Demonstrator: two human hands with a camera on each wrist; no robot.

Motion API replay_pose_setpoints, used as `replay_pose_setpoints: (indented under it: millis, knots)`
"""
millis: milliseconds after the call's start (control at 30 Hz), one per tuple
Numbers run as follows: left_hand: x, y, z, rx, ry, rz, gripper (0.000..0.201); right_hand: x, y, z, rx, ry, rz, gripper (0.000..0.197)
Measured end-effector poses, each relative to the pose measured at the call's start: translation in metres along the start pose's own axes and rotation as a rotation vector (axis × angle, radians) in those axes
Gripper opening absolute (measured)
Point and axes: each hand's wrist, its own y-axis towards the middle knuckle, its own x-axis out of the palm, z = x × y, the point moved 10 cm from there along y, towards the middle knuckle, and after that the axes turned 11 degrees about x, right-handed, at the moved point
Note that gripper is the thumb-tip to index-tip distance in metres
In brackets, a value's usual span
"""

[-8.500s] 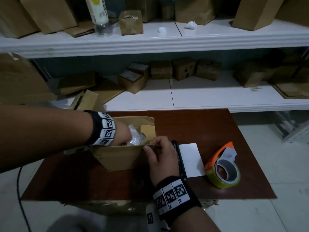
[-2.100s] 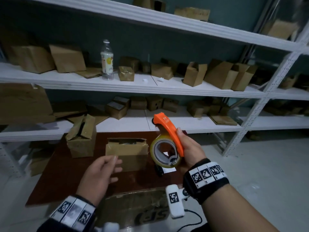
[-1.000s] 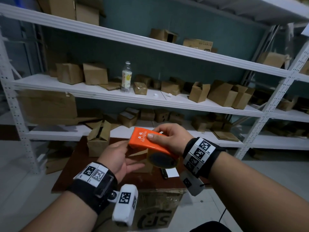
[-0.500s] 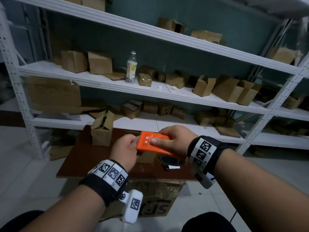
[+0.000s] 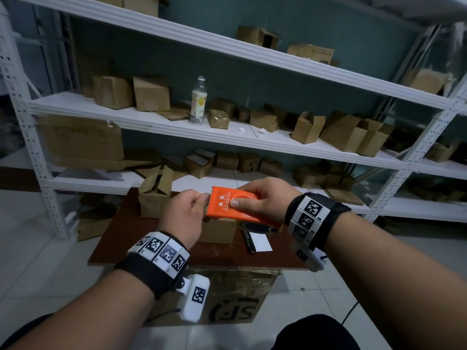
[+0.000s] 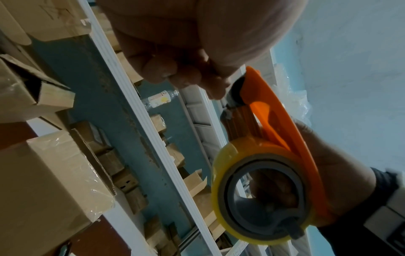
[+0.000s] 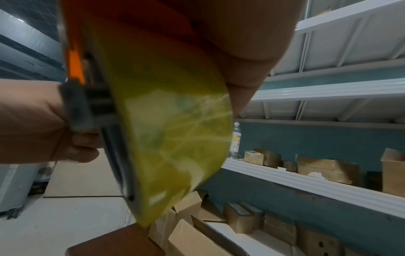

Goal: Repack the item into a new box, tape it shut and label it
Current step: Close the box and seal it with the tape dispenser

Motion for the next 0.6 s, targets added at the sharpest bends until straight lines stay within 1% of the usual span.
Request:
replay_pose_setpoints:
  millis: [167, 300, 400, 600]
  knots:
    - [-0.003, -0.002, 0.0, 0.015, 0.007, 0.016, 0.031, 0.0, -0.001, 0.0, 0.006, -0.04, -0.005, 0.028]
    - [-0.014, -0.002, -0.004, -0.026, 0.025, 0.055, 0.028, -0.007, -0.001, 0.001, -0.006, -0.127, 0.041, 0.047]
    - [-0.033, 0.001, -0.014, -0.048, 0.055, 0.099, 0.029, -0.014, -0.002, 0.012, 0.042, -0.099, 0.044, 0.046]
    - [-0.032, 0.005, -0.021, -0.005, 0.109, 0.045, 0.028, -0.017, 0.0, 0.021, 0.066, -0.141, 0.077, 0.047]
